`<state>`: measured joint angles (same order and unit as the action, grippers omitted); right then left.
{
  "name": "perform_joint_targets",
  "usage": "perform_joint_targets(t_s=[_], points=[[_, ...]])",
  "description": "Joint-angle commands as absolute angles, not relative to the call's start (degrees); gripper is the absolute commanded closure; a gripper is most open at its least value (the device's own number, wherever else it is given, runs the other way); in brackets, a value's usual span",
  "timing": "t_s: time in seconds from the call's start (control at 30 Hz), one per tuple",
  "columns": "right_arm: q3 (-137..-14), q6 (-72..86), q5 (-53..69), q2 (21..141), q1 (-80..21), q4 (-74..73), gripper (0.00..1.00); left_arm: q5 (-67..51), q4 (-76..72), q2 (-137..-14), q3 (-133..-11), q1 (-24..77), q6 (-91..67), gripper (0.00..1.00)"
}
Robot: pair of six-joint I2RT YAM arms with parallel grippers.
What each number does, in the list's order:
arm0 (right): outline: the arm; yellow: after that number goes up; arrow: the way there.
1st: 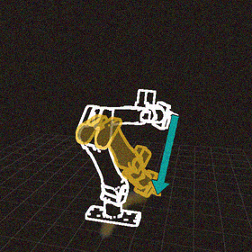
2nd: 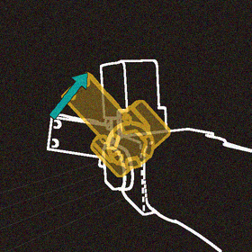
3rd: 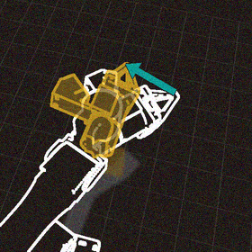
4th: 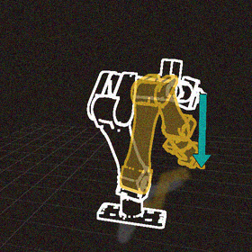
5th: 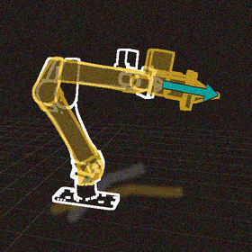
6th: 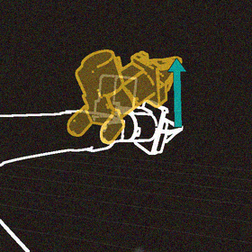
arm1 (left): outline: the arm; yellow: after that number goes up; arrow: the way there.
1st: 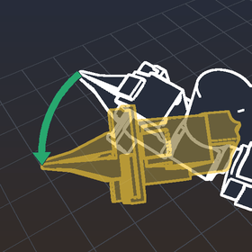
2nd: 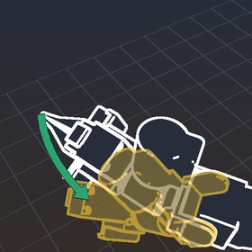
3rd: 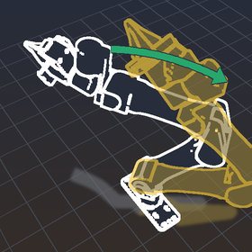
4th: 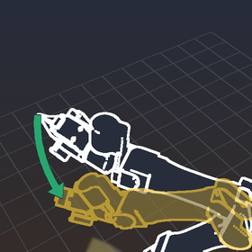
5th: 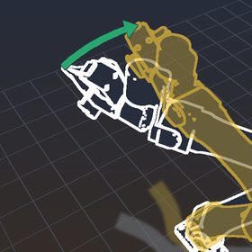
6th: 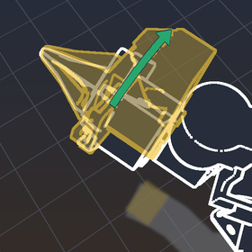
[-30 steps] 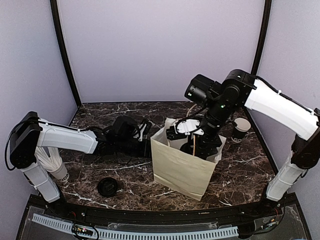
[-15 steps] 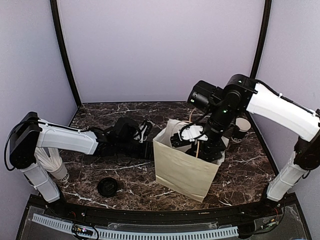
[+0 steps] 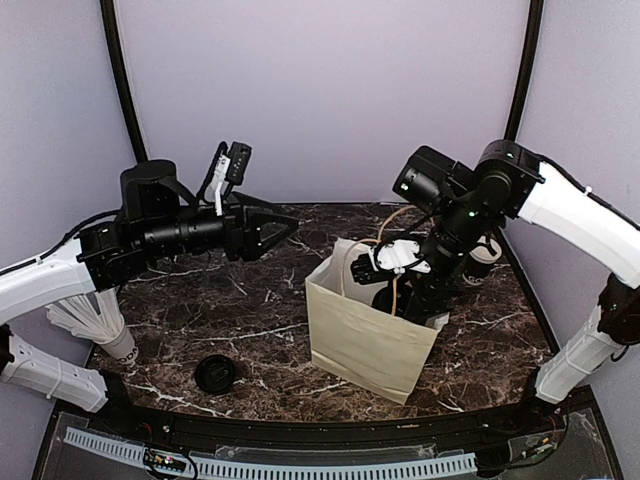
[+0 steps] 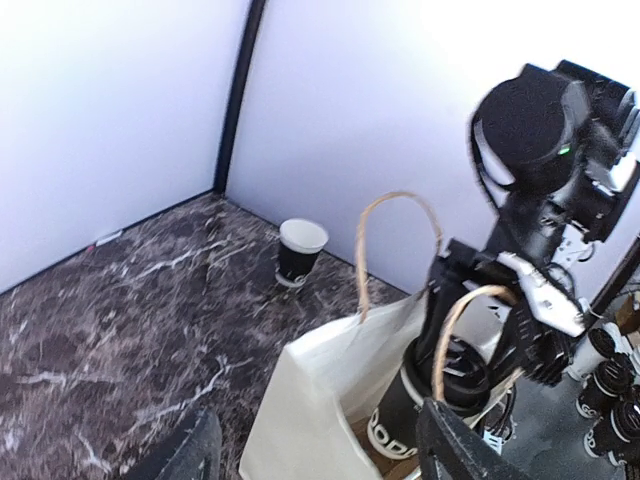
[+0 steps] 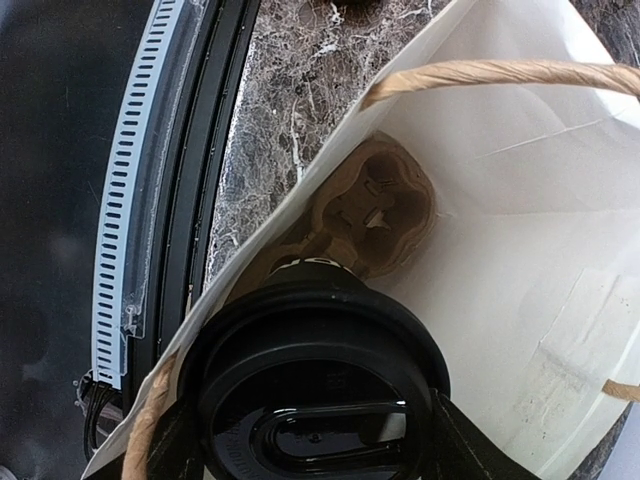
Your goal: Pack the takeout coffee
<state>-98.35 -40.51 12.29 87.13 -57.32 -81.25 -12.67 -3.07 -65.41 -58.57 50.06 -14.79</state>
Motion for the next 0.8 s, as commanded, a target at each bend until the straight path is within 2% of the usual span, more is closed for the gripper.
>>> perform_joint_targets(t_s=[0.0,0.3,0.63,0.77], points=[[-100.18,-40.96,15.08,86.01,-56.51,-81.0,0.53,-28.12,1.8,-71.55,-64.53,50.93,-6.15,0.28],[-100.08,-40.36,17.11,85.11,-55.48,-81.21,0.53,-35.79,2.52,-82.31,-72.72,51.51,-4.64,0.28],[-99.2,-39.91,19.22,85.06,-52.82,-81.21,0.53,-41.46,1.89,-85.63,-76.3,53.93,-2.51,0.34],[-99.44,-39.83,19.51,84.93,-52.47,-81.26,0.53,-38.59,2.63,-84.9,-76.53,54.09,-2.31,0.33]])
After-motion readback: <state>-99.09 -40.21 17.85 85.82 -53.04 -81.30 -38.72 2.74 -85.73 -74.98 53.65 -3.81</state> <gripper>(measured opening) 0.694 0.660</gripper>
